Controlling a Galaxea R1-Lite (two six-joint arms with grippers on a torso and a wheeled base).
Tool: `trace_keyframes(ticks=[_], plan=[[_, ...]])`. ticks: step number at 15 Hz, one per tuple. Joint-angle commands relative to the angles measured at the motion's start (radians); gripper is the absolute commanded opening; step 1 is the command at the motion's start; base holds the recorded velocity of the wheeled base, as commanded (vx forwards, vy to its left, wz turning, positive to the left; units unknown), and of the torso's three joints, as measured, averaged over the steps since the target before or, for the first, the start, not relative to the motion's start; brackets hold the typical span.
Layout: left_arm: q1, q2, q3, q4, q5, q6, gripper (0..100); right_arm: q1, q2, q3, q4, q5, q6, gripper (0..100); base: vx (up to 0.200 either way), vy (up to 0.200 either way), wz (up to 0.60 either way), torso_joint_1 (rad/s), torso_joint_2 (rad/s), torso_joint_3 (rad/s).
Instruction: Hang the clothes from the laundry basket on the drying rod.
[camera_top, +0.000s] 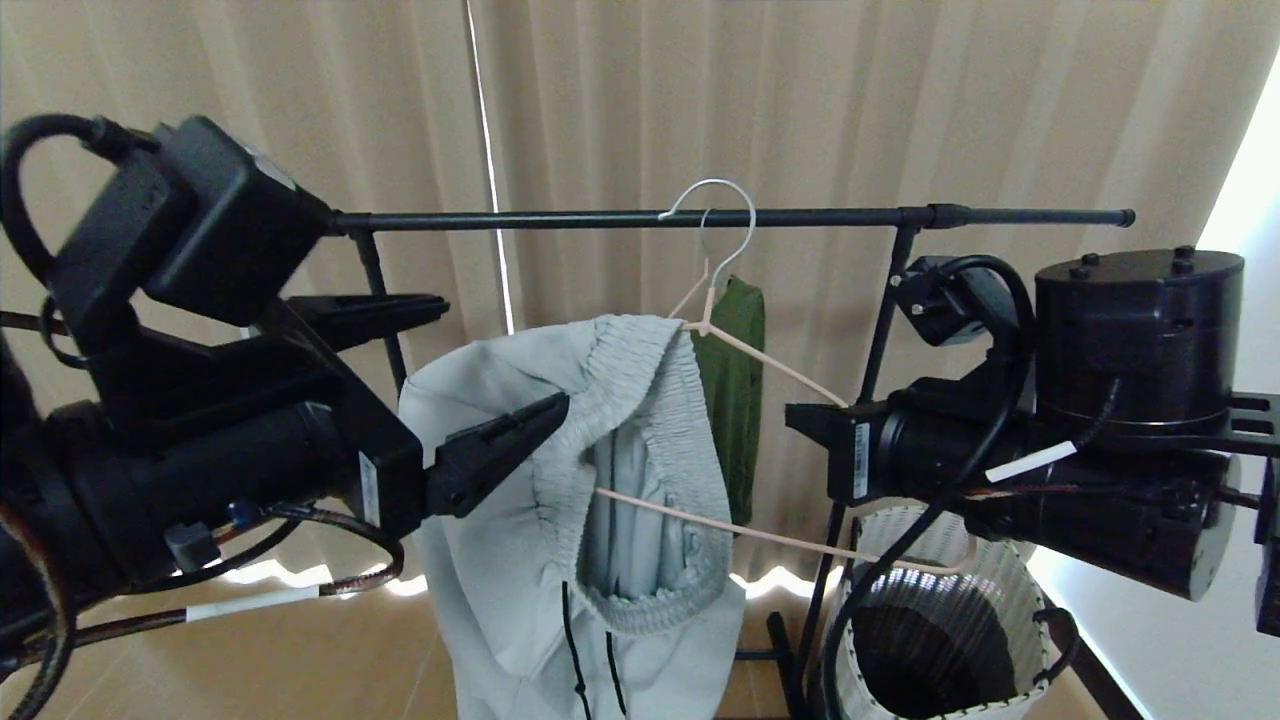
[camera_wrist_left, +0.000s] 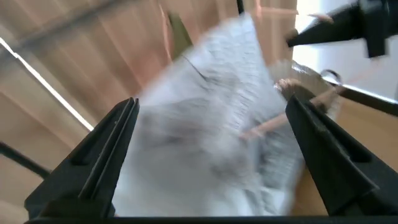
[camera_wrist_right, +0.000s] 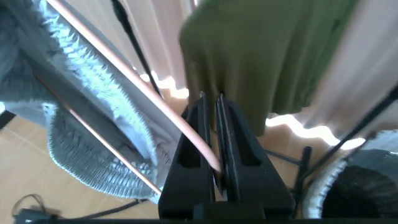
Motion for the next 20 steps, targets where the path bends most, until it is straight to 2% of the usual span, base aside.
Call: trace_keyframes(ticks=[1, 2, 4, 6, 10, 13, 20], plan=[[0.021, 0.02, -0.013, -0.027, -0.02, 0.066, 100, -0.003, -0.052, 0.041, -0.026, 0.002, -0.007, 0, 0.0, 0.0, 0.0, 0.0, 0.0, 0.0], [0.031, 0.031, -0.016, -0.029, -0.04, 0.093, 100, -0.003, -0.054, 0.047, -0.041, 0.004, -0.018, 0, 0.0, 0.0, 0.0, 0.0, 0.0, 0.0], [0.069, 0.088, -0.021, -0.027, -0.147, 0.168, 100, -0.007, -0.052, 0.08, -0.11, 0.01, -0.104, 0, 0.0, 0.0, 0.0, 0.0, 0.0, 0.0], [0.09, 0.152, -0.045, -0.027, -0.213, 0.228, 100, -0.026, -0.051, 0.108, -0.167, 0.073, -0.142, 0, 0.0, 0.0, 0.0, 0.0, 0.0, 0.0], [0.095, 0.231, -0.128, -0.024, -0.213, 0.263, 100, -0.043, -0.046, 0.113, -0.17, 0.122, -0.199, 0, 0.0, 0.0, 0.0, 0.0, 0.0, 0.0], [0.135, 0.251, -0.121, -0.025, -0.213, 0.335, 100, -0.043, -0.052, 0.12, -0.17, 0.15, -0.219, 0, 0.0, 0.0, 0.0, 0.0, 0.0, 0.0], [0.13, 0.258, -0.085, -0.029, -0.216, 0.341, 100, -0.041, -0.043, 0.125, -0.235, 0.199, -0.245, 0, 0.0, 0.0, 0.0, 0.0, 0.0, 0.0]])
